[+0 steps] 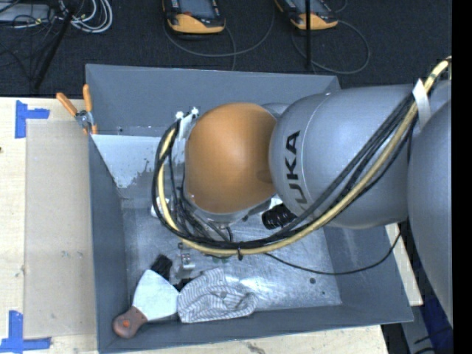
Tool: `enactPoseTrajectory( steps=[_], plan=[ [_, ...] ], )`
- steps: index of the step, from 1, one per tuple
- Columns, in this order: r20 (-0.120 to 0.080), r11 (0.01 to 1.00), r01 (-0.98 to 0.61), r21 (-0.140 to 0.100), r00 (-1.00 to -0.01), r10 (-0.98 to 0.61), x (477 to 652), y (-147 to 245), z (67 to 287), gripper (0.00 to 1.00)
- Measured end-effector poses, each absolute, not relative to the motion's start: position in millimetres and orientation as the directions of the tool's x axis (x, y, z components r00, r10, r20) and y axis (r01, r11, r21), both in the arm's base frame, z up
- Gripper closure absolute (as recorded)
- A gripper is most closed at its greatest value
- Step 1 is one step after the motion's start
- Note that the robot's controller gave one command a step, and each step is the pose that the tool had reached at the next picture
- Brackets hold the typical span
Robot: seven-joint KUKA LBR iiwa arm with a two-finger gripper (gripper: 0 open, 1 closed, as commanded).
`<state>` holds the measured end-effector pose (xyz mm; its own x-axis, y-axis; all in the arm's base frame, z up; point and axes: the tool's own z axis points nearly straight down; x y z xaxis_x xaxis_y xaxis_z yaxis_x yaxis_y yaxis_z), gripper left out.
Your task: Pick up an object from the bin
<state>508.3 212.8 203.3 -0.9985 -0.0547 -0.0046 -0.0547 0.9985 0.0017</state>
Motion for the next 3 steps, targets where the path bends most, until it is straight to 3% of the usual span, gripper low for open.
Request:
enactPoseTrajectory(
  steps=[1,2,3],
  plan=[
    [-0.003,0.992,-0.124,0.0,-0.992,-0.124,507.4,208.2,143.1,0.0],
    [0.002,0.95,-0.312,0.0,-0.95,-0.312,501.1,189.0,96.5,0.0],
    [0.014,0.988,-0.157,0.001,-0.988,-0.157,509.9,176.4,76.9,1.0]
  ],
)
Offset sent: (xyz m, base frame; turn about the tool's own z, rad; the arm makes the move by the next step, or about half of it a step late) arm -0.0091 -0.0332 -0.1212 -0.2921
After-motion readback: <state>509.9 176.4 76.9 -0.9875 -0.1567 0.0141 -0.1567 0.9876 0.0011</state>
